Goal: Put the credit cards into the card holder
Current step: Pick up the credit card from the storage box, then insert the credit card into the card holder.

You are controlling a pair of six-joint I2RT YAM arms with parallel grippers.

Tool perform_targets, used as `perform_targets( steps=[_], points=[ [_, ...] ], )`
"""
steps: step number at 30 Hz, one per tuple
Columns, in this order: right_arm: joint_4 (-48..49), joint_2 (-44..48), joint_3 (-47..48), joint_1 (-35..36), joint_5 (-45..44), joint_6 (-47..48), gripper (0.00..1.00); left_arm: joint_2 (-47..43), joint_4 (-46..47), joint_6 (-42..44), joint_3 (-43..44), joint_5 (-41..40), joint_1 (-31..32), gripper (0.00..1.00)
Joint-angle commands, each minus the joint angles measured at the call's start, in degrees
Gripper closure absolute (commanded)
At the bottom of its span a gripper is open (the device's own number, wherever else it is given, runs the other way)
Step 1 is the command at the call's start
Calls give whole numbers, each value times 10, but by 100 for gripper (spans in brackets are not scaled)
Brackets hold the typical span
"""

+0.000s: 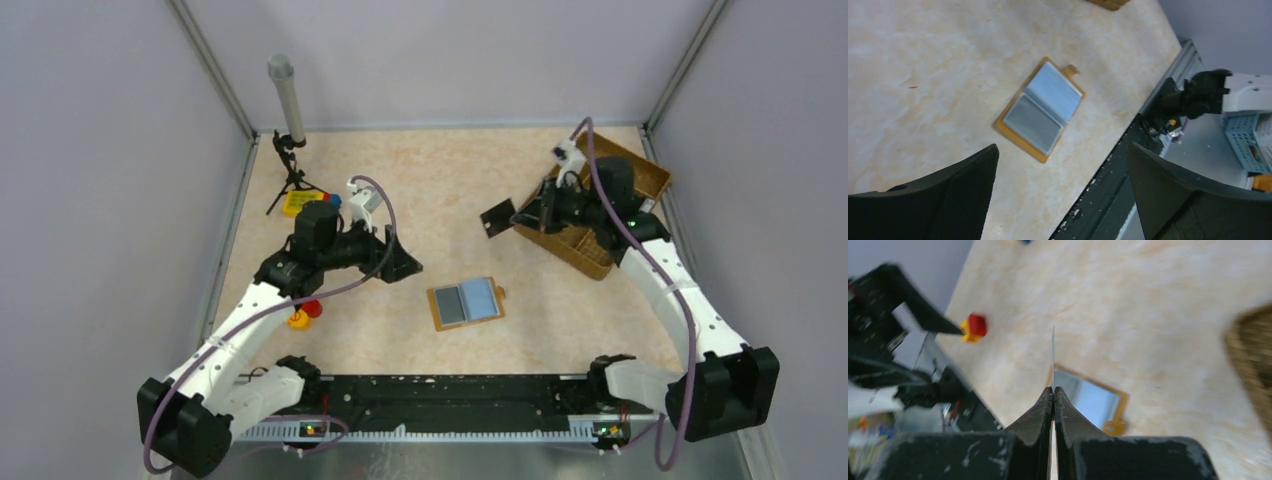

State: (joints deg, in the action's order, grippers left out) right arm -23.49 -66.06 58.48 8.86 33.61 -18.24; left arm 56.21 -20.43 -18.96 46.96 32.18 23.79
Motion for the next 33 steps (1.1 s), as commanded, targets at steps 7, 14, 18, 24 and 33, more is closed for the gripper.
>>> perform_targets(
  steps=[7, 14, 18, 24, 33],
  points=[
    [40, -39, -2, 223, 217, 31, 100, 10, 99, -38, -1, 146, 34, 1],
    [78, -68, 12, 255, 299, 26, 100, 37, 101, -31, 0, 239, 54, 8],
    [64, -73, 27, 254, 303, 42, 100, 48, 106, -31, -1, 289, 73, 33],
    [55, -81, 34, 254, 284, 42, 100, 51, 110, -30, -2, 298, 90, 100],
    [271, 0, -87, 254, 148, -155, 24, -56, 432, -262, -151, 132, 104, 100]
  ],
)
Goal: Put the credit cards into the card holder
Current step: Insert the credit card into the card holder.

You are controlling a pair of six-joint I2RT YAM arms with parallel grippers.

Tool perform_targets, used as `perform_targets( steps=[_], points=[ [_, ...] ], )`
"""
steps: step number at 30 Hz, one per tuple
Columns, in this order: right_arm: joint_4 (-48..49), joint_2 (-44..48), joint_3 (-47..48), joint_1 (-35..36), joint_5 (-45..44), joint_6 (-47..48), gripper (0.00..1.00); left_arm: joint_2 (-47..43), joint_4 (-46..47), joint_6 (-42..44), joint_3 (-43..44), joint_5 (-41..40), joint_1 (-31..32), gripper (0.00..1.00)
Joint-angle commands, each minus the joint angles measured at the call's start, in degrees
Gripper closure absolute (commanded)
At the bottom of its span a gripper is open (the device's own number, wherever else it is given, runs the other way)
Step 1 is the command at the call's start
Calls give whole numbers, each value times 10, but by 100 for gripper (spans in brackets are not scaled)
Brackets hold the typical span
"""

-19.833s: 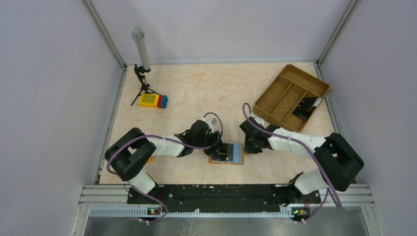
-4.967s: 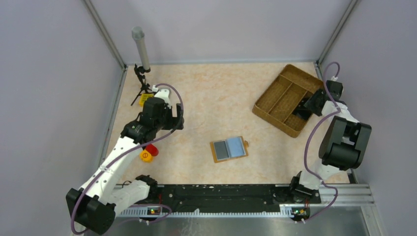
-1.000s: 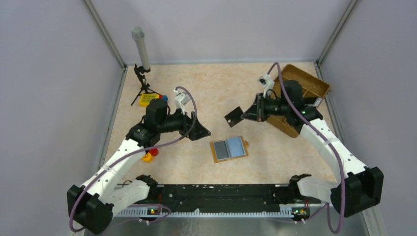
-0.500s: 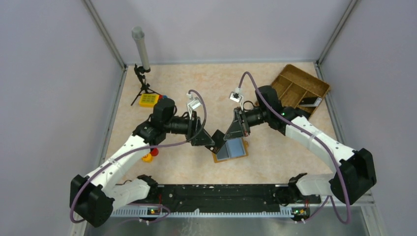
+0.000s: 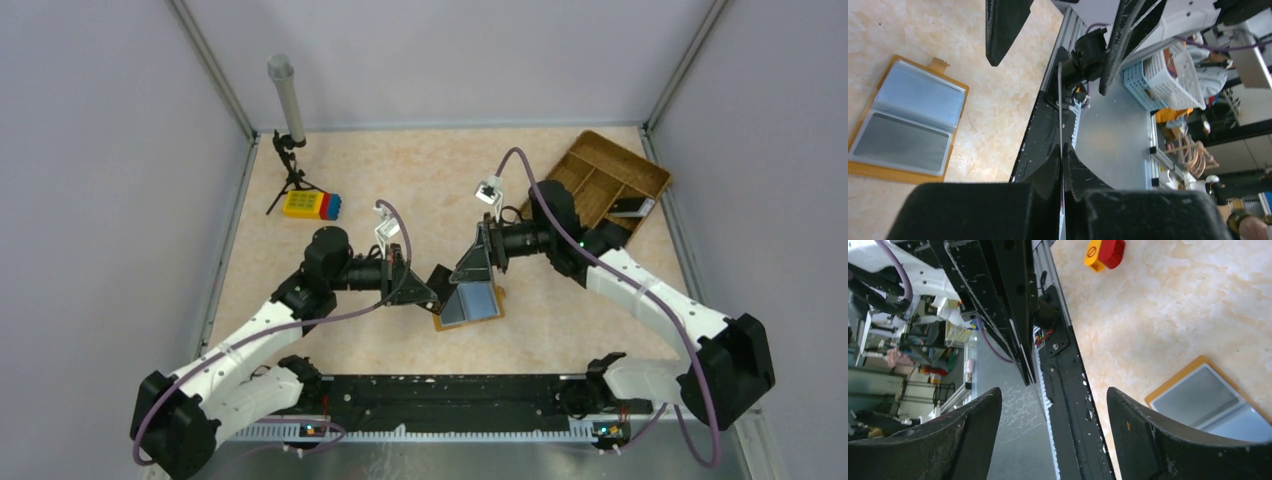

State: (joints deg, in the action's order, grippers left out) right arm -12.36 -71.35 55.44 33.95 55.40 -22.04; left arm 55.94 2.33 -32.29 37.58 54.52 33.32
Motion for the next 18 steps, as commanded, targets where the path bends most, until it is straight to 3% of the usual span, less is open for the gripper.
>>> perform_targets(
  steps=[1, 5, 8, 18],
  points=[
    [201, 63, -75, 3, -92, -146, 26, -64, 224, -143, -71, -121, 13, 100],
    [390, 92, -169, 3, -137, -279, 37, -91, 306, -198, -125, -214, 28, 100],
    [482, 101, -214, 5, -164, -337, 45, -90, 344, -221, -143, -240, 35, 100],
    [617, 75, -248, 22, -154, -405, 61, -80, 392, -248, -165, -268, 48, 100]
  ],
)
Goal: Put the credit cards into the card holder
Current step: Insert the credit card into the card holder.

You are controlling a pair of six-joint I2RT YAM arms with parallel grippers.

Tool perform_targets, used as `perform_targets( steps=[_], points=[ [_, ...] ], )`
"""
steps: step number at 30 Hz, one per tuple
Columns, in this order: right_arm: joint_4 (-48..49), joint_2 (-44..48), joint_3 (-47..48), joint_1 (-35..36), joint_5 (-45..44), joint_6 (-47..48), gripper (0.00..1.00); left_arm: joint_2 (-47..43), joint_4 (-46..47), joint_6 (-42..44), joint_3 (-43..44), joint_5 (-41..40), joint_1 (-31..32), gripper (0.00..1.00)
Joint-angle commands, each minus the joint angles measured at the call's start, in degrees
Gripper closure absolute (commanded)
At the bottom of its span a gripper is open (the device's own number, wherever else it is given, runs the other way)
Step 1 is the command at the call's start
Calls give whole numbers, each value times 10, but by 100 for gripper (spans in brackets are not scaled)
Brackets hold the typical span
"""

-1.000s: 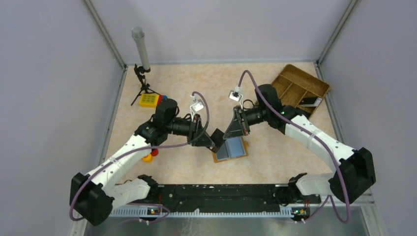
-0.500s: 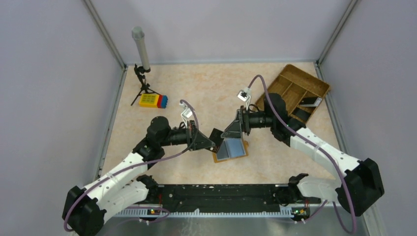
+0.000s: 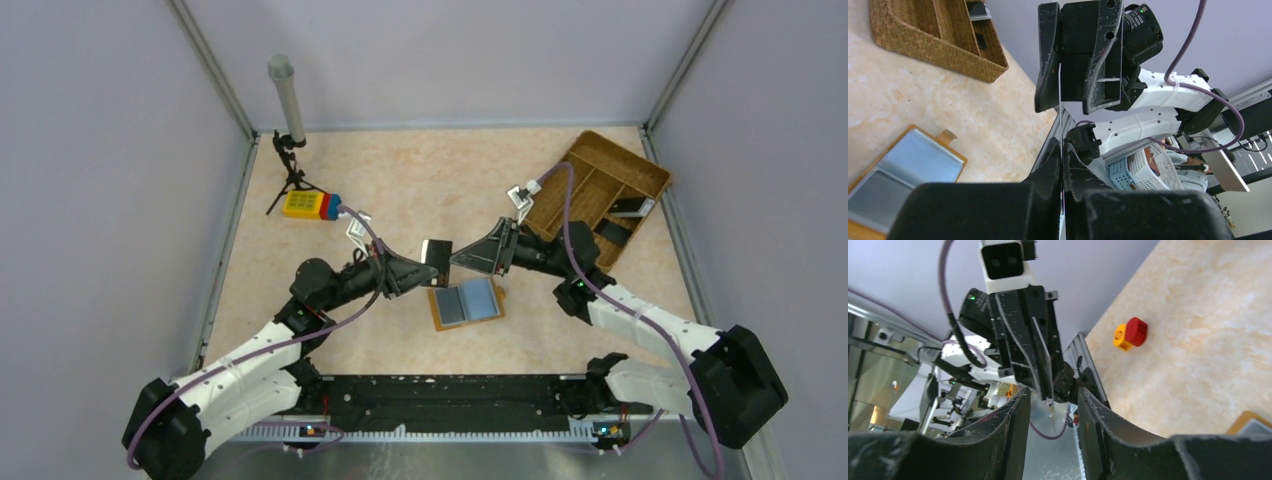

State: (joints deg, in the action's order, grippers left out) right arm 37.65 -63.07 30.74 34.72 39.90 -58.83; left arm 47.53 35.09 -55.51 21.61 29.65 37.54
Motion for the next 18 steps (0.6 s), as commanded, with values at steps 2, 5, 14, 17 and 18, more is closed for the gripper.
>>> perform_targets(
  steps=[2, 5, 14, 17, 18],
  points=[
    [130, -17, 1, 18, 7, -42, 64, 7, 65, -15, -3, -17, 8, 100],
    [137, -30, 8, 25, 14, -41, 67, 13, 67, -16, -3, -17, 9, 100],
    [-43, -20, 36, 24, -43, 47, 100, 47, -13, -8, 13, -23, 14, 65],
    [-225, -20, 63, -12, -83, 132, 100, 65, -133, 20, 29, -74, 21, 22],
    [-265, -26, 64, -34, -80, 149, 100, 73, -170, 27, 33, -94, 23, 18]
  ],
)
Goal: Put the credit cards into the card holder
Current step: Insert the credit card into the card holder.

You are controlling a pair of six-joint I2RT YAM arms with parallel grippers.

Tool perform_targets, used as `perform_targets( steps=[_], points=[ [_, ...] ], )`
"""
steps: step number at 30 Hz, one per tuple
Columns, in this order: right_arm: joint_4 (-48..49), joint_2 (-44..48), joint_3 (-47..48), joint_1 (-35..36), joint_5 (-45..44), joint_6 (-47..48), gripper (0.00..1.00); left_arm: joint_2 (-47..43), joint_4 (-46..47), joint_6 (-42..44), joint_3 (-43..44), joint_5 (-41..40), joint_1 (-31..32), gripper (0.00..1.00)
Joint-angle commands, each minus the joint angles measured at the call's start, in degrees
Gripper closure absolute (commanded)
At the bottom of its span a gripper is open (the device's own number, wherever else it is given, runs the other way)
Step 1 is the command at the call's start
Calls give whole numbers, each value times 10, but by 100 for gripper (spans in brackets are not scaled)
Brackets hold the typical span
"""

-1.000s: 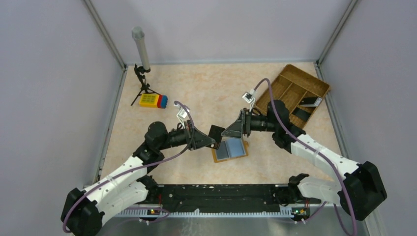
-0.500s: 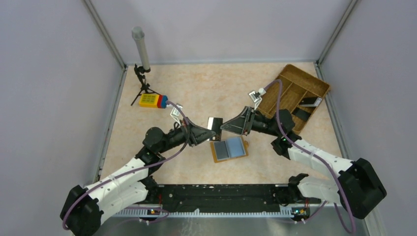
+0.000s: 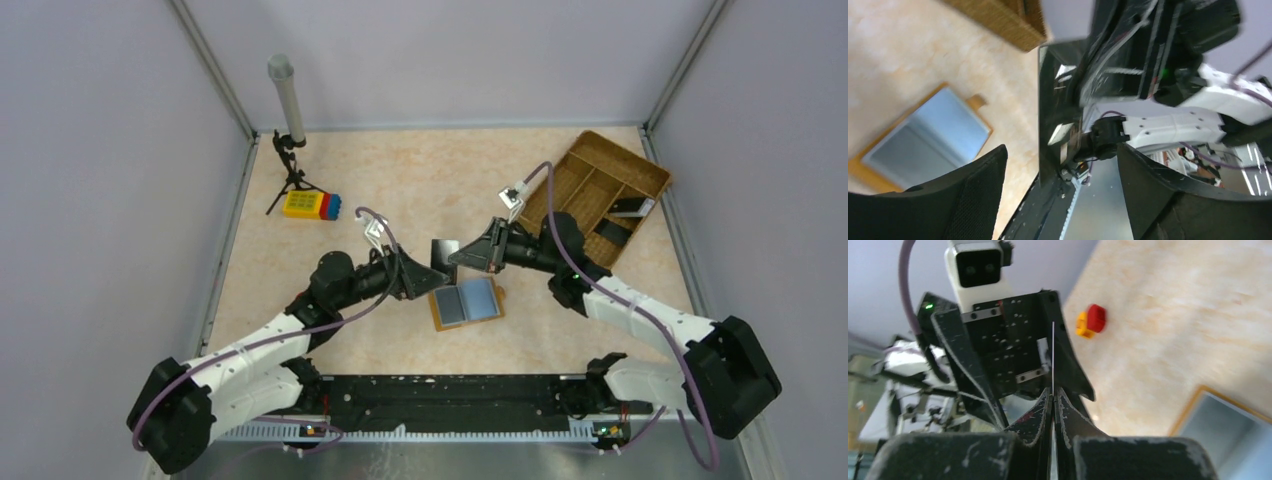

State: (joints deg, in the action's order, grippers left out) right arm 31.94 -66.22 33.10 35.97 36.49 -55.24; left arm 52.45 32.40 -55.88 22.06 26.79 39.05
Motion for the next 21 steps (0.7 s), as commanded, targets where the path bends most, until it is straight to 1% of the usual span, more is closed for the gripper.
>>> perform_targets(
  steps=[1, 4, 8, 13, 18, 21],
  points=[
    [-236, -4, 38, -71, -37, 128, 100, 34, -178, 33, 31, -85, 10, 16],
    [-305, -43, 32, -115, -12, 176, 100, 73, -237, 34, 39, -115, 14, 16],
    [-358, -104, 40, -125, 5, 233, 100, 127, -268, 25, 52, -133, 22, 17],
    [-356, -166, 46, -125, 24, 257, 100, 169, -296, 24, 66, -156, 25, 20],
    [-331, -190, 51, -126, 42, 253, 100, 201, -282, 24, 65, -145, 25, 29],
    [-323, -204, 53, -126, 55, 247, 100, 220, -275, 24, 68, -139, 26, 31]
  ],
)
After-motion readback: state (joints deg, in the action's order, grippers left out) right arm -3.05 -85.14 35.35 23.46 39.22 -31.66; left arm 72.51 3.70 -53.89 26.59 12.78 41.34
